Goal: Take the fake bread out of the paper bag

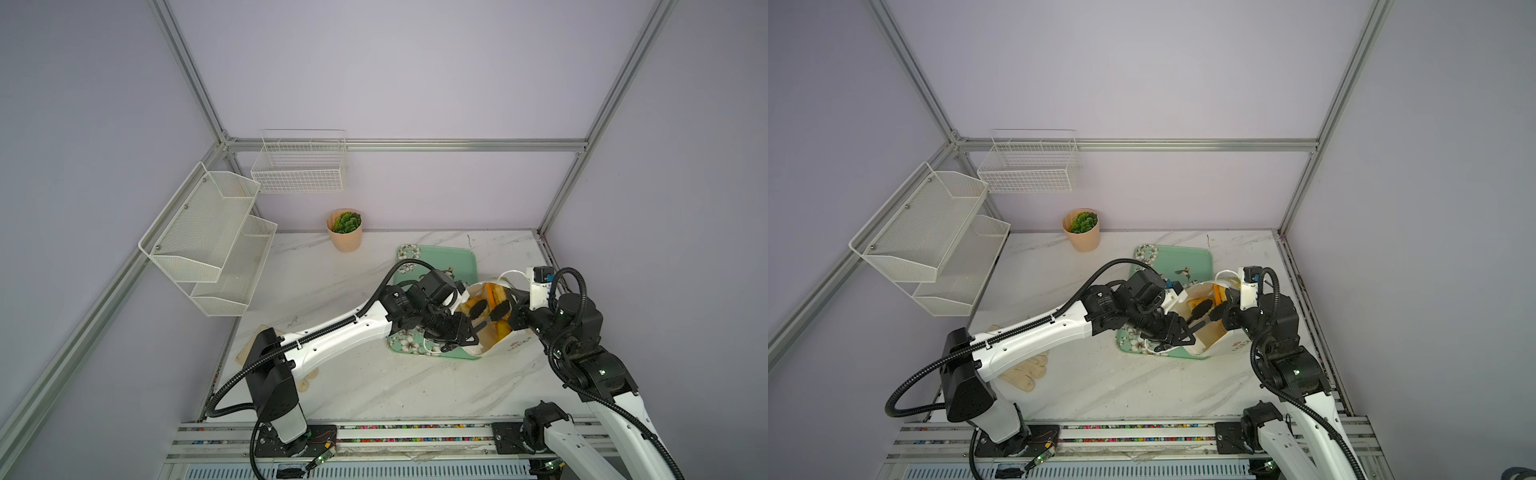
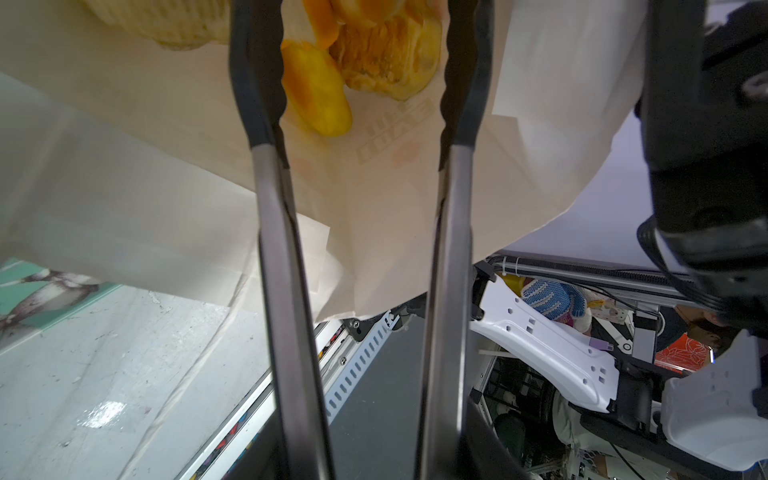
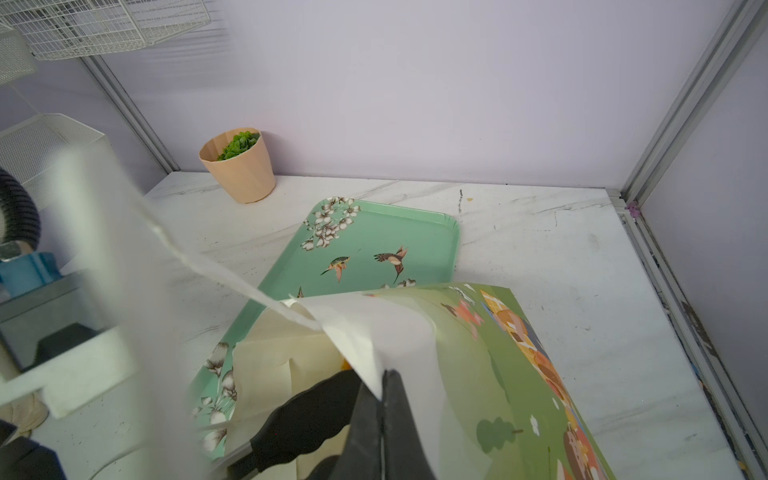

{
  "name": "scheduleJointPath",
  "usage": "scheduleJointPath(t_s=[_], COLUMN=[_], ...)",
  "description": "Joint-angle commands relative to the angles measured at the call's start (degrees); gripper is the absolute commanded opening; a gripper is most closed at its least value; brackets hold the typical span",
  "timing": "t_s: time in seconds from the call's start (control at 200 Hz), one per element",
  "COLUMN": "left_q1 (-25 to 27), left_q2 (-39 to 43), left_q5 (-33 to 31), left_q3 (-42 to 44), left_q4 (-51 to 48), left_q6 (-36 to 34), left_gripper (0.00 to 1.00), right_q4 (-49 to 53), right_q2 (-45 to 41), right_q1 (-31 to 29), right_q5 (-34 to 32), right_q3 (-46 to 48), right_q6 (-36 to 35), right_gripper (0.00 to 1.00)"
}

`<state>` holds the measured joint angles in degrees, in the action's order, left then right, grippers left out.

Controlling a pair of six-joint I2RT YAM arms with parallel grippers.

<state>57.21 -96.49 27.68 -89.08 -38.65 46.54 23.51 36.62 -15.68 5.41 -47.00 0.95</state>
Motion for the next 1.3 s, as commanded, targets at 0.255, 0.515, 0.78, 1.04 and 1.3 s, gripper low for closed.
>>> scheduleJointPath(t_s=[0.255,0.515,0.78,1.04,1.3], left_q1=[-0.12,-0.31,-0.24,0.29,0.28], left_q2=[-5.8,-4.0,1.38,6.31,12.69], left_q5=[-1.4,-4.06,-6.19,-7.65,-9.11], left_q3=[-12.41,-11.8,-6.93,-3.93,-0.6], left_q4=[0.04,-1.22,-1.24,-1.12,-1.18], left_q6=[-2.31,-2.95,-1.94,-1.93,-3.8], left_gripper=[0.45,0.28,0.04,0.0,0.0], right_q4=[-2.94,-2.81,-3.46,-2.9,-2.33], right_q2=[-1.73,-1.92,-1.3,-0.34,2.24], right_q1=[-0.05,-0.05,-0.05,-0.05,-0.08], right_q5=[2.15,1.07,0.04,-3.74,-6.93], right_q3=[-0.28,-0.37,-0.55,-1.49,-3.28], right_q6=[-0.36,-0.08,0.32,2.14,4.32], right_gripper=[0.0,0.0,0.0,0.0,0.0])
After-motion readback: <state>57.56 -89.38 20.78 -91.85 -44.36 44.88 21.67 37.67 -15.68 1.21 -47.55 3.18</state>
